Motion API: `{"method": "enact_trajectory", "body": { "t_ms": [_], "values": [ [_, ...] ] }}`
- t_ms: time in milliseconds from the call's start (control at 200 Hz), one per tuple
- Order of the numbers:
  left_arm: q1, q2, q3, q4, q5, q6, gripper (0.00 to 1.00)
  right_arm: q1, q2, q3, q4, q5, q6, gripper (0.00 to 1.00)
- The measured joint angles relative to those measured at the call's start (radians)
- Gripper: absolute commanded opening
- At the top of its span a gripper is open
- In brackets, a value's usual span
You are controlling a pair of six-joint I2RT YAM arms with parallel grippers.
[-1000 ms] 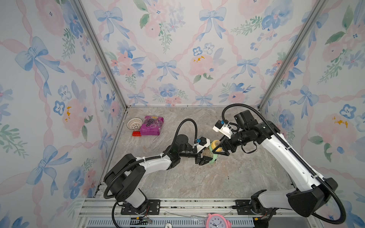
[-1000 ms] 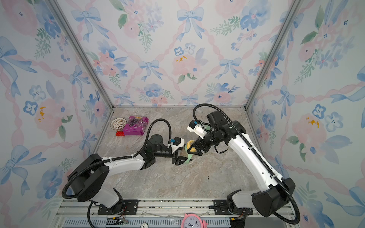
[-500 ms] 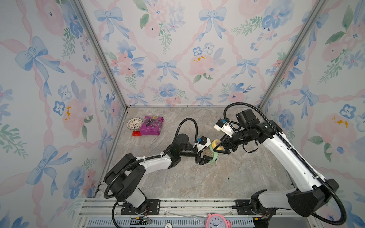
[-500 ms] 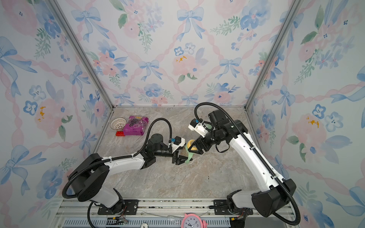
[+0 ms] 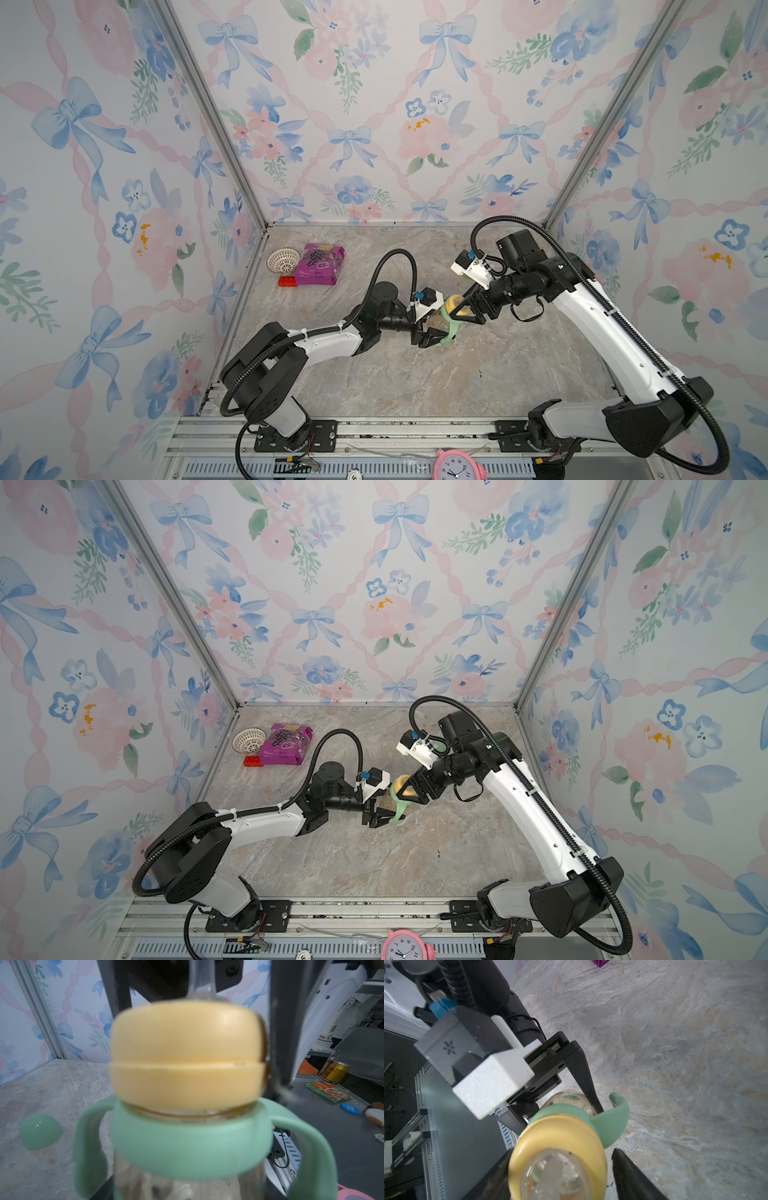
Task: Assemble the baby bottles
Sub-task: Screw the nipple onto the baby bottle.
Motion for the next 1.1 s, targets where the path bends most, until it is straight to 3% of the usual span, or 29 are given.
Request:
{"method": "enact_trajectory", "body": {
  "t_ms": [320,455,500,515,550,595,655,725,750,860,1100],
  "values": [
    [0.0,0.001,0.0,-0.013,-0.031,0.005,0.0,0.004,-0.004,-0.015,0.014,0.013,0.042,0.51],
    [-0.007,0.005,0.003,-0.04,-0.104,0.024,0.0,0.014,-0.013,-0.049,0.069,0.062,0.145,0.48],
    [-0.022,0.005,0.004,-0.043,-0.18,0.049,0.0,0.016,-0.016,-0.057,0.093,0.097,0.229,0.3],
    [-0.03,0.005,0.004,-0.042,-0.215,0.057,0.0,0.016,-0.016,-0.057,0.1,0.117,0.268,0.28],
    [-0.05,0.006,0.005,-0.037,-0.307,0.082,0.0,0.018,-0.014,-0.057,0.118,0.151,0.362,0.34],
    [-0.08,0.013,0.008,-0.023,-0.444,0.121,0.0,0.023,-0.016,-0.068,0.155,0.193,0.519,0.33],
    [-0.114,0.039,0.016,0.002,-0.617,0.183,0.0,0.03,-0.046,-0.138,0.263,0.247,0.747,0.6],
    [-0.135,0.08,0.022,0.038,-0.749,0.263,0.0,0.031,-0.091,-0.243,0.389,0.29,0.986,0.63],
    [-0.141,0.093,0.022,0.051,-0.785,0.288,0.0,0.031,-0.101,-0.269,0.418,0.299,1.069,0.7],
    [-0.142,0.113,0.022,0.085,-0.865,0.34,0.0,0.03,-0.113,-0.298,0.491,0.304,1.291,0.9],
    [-0.099,0.094,-0.003,0.127,-0.836,0.328,0.0,-0.009,-0.232,-0.296,0.52,0.268,1.422,0.98]
  ]
}}
